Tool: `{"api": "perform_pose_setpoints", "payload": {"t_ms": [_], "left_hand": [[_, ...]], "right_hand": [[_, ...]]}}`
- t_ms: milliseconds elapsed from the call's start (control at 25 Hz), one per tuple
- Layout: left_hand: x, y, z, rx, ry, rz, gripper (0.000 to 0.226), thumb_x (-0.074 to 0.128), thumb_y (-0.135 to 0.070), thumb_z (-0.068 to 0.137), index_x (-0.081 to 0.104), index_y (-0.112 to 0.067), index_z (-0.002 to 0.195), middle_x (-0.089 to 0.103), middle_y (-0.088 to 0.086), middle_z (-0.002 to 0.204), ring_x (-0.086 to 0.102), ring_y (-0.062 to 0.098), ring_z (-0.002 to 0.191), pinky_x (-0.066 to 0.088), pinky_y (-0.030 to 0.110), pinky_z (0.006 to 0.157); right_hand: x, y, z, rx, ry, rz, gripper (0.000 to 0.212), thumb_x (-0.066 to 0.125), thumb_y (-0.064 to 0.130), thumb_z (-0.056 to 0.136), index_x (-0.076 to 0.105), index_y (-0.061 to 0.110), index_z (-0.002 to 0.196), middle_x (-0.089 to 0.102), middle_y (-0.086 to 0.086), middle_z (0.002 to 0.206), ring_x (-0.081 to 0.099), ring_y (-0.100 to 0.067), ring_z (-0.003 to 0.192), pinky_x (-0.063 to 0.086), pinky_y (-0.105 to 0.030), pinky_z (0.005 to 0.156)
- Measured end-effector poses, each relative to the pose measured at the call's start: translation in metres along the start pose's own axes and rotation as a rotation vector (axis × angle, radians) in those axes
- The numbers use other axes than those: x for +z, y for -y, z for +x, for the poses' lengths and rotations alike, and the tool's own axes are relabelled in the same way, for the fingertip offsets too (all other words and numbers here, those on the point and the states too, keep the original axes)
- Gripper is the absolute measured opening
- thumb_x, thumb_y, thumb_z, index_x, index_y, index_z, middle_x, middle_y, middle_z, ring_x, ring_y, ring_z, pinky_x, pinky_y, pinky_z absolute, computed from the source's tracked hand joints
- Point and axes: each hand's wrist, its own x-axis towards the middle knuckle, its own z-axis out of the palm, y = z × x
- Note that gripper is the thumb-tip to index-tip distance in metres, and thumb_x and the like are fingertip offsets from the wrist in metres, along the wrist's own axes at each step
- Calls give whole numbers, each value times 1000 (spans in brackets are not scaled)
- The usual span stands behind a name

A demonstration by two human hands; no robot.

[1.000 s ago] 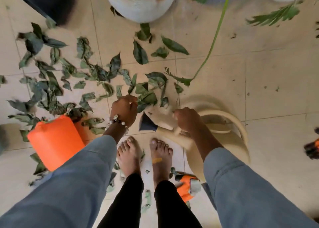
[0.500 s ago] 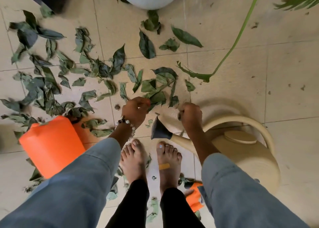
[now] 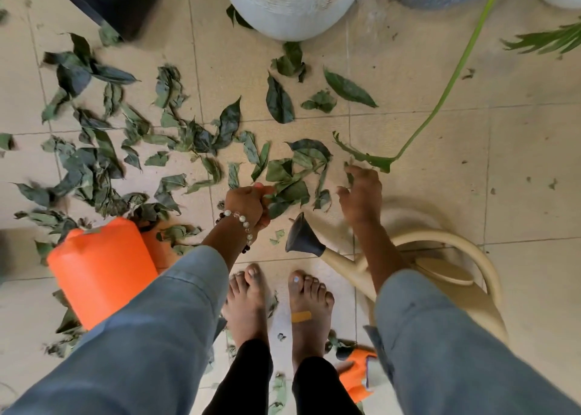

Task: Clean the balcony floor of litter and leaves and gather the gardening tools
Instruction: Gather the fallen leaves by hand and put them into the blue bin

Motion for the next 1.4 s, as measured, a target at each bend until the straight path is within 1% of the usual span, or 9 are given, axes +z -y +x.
{"api": "perform_pose_setpoints", "payload": {"t_ms": [160, 400, 600, 680, 800, 880, 960, 1200, 1400], "left_hand": [[-14, -4, 11, 53, -57, 93, 45, 44, -43, 100, 67, -9, 81, 40, -6, 39, 29, 9, 33, 27, 15, 34], [-12, -21, 3, 26, 54, 0, 51, 50, -57, 92, 67, -9, 92, 55, 4, 66, 40, 12, 49, 33, 19, 41], [10, -35, -2, 46, 38, 26, 50, 51, -53, 93, 64, -6, 83, 65, 11, 69, 60, 21, 56, 47, 27, 49], [7, -47, 2, 82, -49, -24, 47, 46, -46, 98, 60, -9, 71, 51, 0, 46, 43, 11, 34, 34, 18, 37], [-14, -66, 12, 92, -116, -124, 47, 47, -44, 98, 55, -9, 67, 37, -6, 33, 26, 8, 26, 23, 11, 34], [-31, -71, 22, 97, -161, -112, 47, 55, -45, 94, 53, -10, 64, 44, -1, 42, 32, 12, 30, 26, 13, 34], [-44, -71, 27, 90, -212, -80, 45, 62, -44, 90, 53, -9, 64, 48, 5, 56, 38, 15, 41, 37, 18, 35], [-52, -64, 15, -7, -138, -272, 39, 53, -35, 98, 51, -6, 71, 49, 4, 56, 50, 15, 51, 56, 31, 42], [-56, -52, 18, 47, -108, -228, 43, 42, -34, 102, 60, -7, 74, 40, -1, 43, 33, 7, 29, 33, 14, 36]], "right_hand": [[15, -10, 17, -117, 68, -158, 27, 40, 8, 98, 60, -1, 114, 58, -17, 116, 44, -13, 93, 28, 1, 65], [-6, 56, -17, -153, 52, 443, 21, 72, 7, 81, 64, 8, 101, 68, 1, 89, 66, -6, 77, 54, -16, 68], [-2, 92, -27, -630, 268, 311, 9, 67, 13, 79, 74, 10, 83, 68, -3, 92, 56, -21, 91, 47, -36, 83], [-10, 94, 1, -478, 278, 431, 12, 62, 14, 89, 73, 16, 93, 64, 1, 108, 55, -20, 105, 47, -21, 84], [-15, 89, 60, -155, -36, 163, 16, 54, 6, 91, 65, 10, 102, 50, -10, 129, 47, -21, 117, 34, 1, 79], [-15, 80, 98, -150, -115, -159, 24, 56, 2, 87, 63, 10, 109, 34, -14, 144, 33, -28, 131, 40, -20, 99], [-13, 70, 122, -204, 34, -371, 36, 58, 1, 85, 59, 7, 120, 26, -13, 152, 26, -34, 136, 38, -41, 108], [-12, 86, 111, -282, -247, -186, 33, 54, 0, 90, 59, -2, 123, 57, -19, 128, 53, -32, 116, 42, -30, 96], [24, 91, 112, -572, -43, -475, 40, 49, -6, 88, 59, 3, 126, 52, -21, 133, 48, -39, 115, 45, -39, 92]]}}
